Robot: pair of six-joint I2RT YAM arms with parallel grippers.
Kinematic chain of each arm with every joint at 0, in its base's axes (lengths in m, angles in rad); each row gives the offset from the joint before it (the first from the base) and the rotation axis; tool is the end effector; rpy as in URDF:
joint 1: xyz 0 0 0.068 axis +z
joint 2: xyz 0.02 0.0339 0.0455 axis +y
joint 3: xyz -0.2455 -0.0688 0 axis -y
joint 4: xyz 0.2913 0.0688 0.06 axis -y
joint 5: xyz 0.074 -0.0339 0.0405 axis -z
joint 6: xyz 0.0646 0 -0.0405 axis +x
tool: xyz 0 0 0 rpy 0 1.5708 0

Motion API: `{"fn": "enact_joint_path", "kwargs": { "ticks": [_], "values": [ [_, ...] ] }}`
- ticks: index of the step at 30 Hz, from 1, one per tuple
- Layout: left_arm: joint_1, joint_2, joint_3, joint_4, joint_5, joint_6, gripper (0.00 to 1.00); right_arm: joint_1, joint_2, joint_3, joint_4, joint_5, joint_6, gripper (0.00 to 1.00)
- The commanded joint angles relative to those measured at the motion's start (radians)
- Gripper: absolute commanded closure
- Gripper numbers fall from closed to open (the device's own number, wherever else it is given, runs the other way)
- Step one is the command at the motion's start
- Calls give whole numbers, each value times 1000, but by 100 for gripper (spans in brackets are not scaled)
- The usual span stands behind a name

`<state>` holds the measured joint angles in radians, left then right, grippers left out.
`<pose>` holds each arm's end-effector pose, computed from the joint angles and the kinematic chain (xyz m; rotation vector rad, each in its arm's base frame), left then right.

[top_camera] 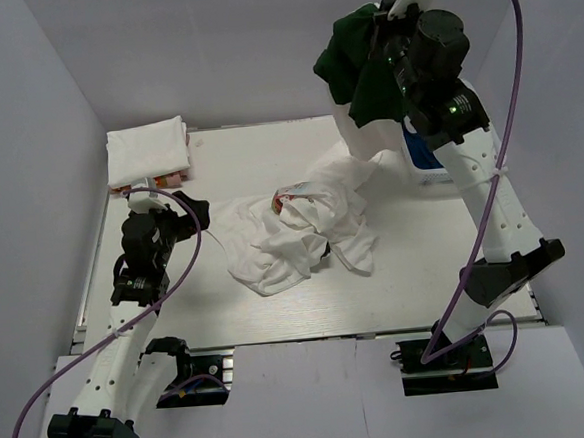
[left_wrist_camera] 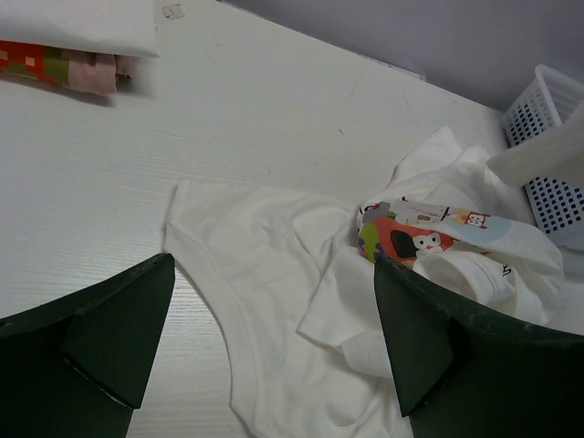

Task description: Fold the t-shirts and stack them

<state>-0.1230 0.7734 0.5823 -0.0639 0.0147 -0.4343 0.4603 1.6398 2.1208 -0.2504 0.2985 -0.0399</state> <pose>0.2736 -0.0348 0.2536 -0.2756 1.8241 -0.4051 0.3664 0.1605 0.5774 -0.0846 1.3496 0.1544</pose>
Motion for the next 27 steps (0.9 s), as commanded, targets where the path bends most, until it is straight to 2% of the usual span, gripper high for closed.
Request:
{"fn": "enact_joint_path", "kwargs": {
  "ticks": [1, 5, 7, 9, 12, 15, 20, 25, 27],
  "values": [
    [3, -5, 25, -4, -9, 9, 0, -2, -43, 100, 137, -32, -64, 100],
    [3, -14, 25, -4, -9, 9, 0, -11, -52, 96, 268, 113, -136, 100],
    [3, -5, 25, -4, -9, 9, 0, -15, -43, 67, 322, 177, -224, 100],
    [3, -5, 25, -4, -9, 9, 0, -35, -15, 68, 403, 282, -294, 100],
    [3, 13, 48, -14, -9, 19, 0, -84, 60, 109, 436, 355, -368, 100],
    [3, 13, 48, -14, -9, 29, 0, -118, 115, 123, 468, 378, -354, 100],
    [3, 13, 39, -4, -35, 39, 0, -262, 198, 180, 508, 376, -336, 100],
    [3, 46, 17, 36, 1, 48, 0, -382, 265, 163, 520, 422, -345, 100],
    [3, 72, 17, 45, 1, 48, 0, -403, 304, 128, 606, 462, -370, 100]
  ]
}}
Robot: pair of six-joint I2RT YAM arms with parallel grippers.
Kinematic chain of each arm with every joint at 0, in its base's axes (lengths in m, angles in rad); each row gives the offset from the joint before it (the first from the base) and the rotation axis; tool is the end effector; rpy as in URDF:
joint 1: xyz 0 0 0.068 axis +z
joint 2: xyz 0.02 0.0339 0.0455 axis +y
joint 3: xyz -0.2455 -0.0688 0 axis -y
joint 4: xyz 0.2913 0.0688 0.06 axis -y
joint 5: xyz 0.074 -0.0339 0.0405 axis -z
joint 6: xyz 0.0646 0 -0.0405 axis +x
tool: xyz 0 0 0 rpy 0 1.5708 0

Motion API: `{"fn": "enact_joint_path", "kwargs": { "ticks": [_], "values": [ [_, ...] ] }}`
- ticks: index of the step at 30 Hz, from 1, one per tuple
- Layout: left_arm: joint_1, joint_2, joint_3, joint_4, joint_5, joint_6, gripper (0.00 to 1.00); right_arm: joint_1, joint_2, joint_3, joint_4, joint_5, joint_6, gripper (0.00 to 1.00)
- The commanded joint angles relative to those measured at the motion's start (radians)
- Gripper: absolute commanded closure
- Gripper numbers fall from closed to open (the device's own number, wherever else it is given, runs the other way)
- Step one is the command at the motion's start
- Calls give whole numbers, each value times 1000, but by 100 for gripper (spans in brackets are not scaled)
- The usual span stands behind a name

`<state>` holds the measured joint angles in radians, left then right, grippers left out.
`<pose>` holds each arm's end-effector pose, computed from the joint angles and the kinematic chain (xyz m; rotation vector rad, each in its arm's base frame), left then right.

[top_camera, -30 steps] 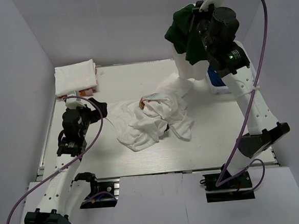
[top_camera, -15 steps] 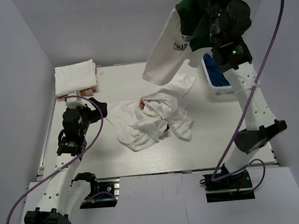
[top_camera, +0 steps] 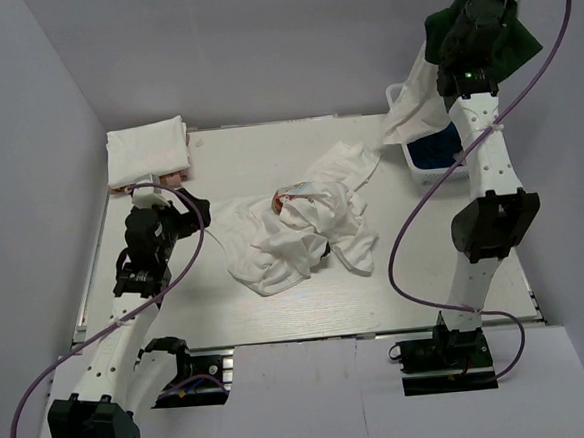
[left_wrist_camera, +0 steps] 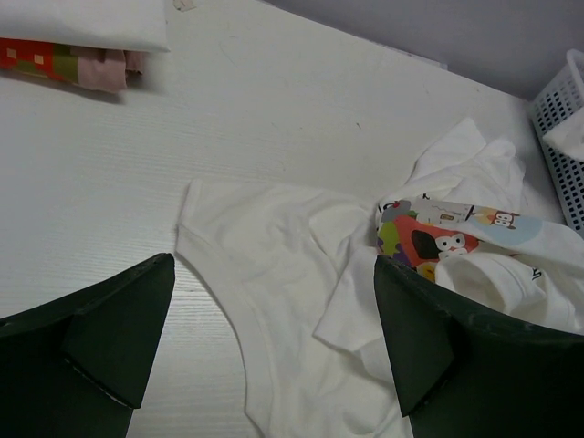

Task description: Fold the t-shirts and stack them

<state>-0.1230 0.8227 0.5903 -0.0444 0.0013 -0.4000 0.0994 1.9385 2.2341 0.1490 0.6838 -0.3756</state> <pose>0.2815 -0.0349 0.2469 -0.2563 1.8457 -0.3651 0.4831 0.0072 0.5382 0.3417 1.2074 -0.6237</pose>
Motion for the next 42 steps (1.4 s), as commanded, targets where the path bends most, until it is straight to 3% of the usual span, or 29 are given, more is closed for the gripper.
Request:
{"fn": "enact_joint_path", "kwargs": {
  "ticks": [1, 5, 12, 15, 17, 18, 19, 25, 27, 28, 29, 32, 36, 40, 42],
  "values": [
    [3, 32, 9, 26, 23, 13, 0, -64, 37, -4, 231, 114, -46, 100],
    [3, 73, 19, 35, 23, 13, 0, -116, 100, -45, 219, 142, 9, 100],
    [3, 84, 28, 26, 23, 13, 0, -159, 91, -287, 51, -85, 294, 100],
    [3, 84, 28, 26, 23, 13, 0, -162, 60, -413, 69, -235, 369, 100],
    [3, 84, 28, 26, 23, 13, 0, -159, 80, -481, 66, -247, 404, 100],
    [3, 84, 28, 26, 23, 13, 0, -159, 92, -481, 5, -245, 409, 96],
    [3, 84, 28, 26, 32, 13, 0, -162, 103, -453, -21, -239, 435, 81],
    [3, 66, 28, 17, 43, 3, 0, -175, 292, -348, -285, -282, 435, 73],
    [3, 41, 28, -3, 43, -6, 0, -175, 335, -236, -359, -294, 469, 60],
    [3, 32, 28, -14, 43, -7, 0, -175, 336, -193, -447, -329, 475, 51],
    [3, 32, 28, -14, 43, -7, 0, -175, 330, -165, -466, -363, 483, 10],
    [3, -3, 28, -41, 34, -16, 0, -161, 240, -166, -505, -464, 503, 10],
    [3, -4, 62, -68, 43, -25, 0, -127, -33, -252, -490, -567, 506, 10],
    [3, 21, 82, -112, 32, -45, 0, -3, -278, -502, -416, -644, 457, 10],
    [3, 35, 94, -112, 61, -45, 0, 116, -393, -680, -307, -534, 431, 10]
  ]
}}
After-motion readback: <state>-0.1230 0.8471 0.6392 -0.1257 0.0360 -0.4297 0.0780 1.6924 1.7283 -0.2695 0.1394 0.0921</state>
